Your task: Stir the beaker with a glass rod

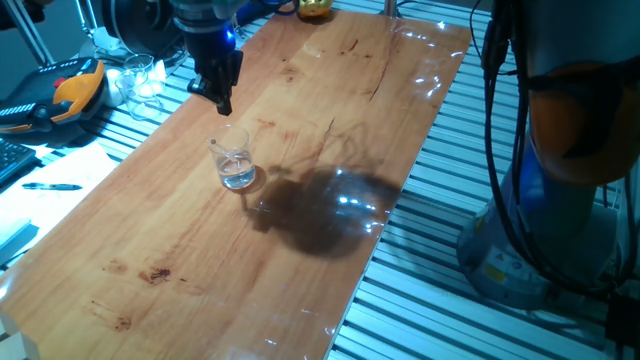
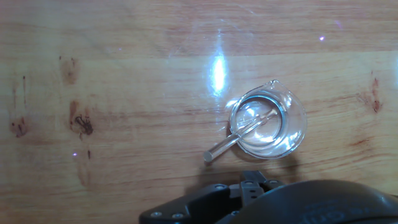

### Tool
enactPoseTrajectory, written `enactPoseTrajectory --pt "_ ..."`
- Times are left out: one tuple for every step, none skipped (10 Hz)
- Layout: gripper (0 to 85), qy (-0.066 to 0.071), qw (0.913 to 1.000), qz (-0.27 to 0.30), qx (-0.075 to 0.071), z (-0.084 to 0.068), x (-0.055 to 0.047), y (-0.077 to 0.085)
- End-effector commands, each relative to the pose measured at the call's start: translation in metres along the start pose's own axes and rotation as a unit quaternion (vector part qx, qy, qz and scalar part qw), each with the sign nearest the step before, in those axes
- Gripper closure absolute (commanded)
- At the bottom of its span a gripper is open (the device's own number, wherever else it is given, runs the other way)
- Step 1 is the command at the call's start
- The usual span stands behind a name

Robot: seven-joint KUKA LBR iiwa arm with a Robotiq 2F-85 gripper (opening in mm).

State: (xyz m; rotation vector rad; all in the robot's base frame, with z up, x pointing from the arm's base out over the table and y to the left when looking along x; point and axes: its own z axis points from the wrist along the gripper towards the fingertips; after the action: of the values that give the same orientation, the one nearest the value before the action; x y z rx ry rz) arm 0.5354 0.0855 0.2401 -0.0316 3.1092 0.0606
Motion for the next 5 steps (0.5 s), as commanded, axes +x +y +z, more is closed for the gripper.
enactPoseTrajectory --pt "85.0 0.002 1.0 0.002 -0.005 0.0006 0.0001 -0.0012" --pt "85.0 0.005 0.9999 0.006 -0.015 0.0003 0.0002 -0.0026" --pt "85.0 0.011 0.9997 0.008 -0.022 -0.0011 0.0006 -0.0047" --pt "85.0 0.015 0.9994 0.01 -0.028 -0.003 0.001 -0.0079" --pt "85.0 0.016 0.9995 0.008 -0.027 -0.0037 0.0011 -0.0094"
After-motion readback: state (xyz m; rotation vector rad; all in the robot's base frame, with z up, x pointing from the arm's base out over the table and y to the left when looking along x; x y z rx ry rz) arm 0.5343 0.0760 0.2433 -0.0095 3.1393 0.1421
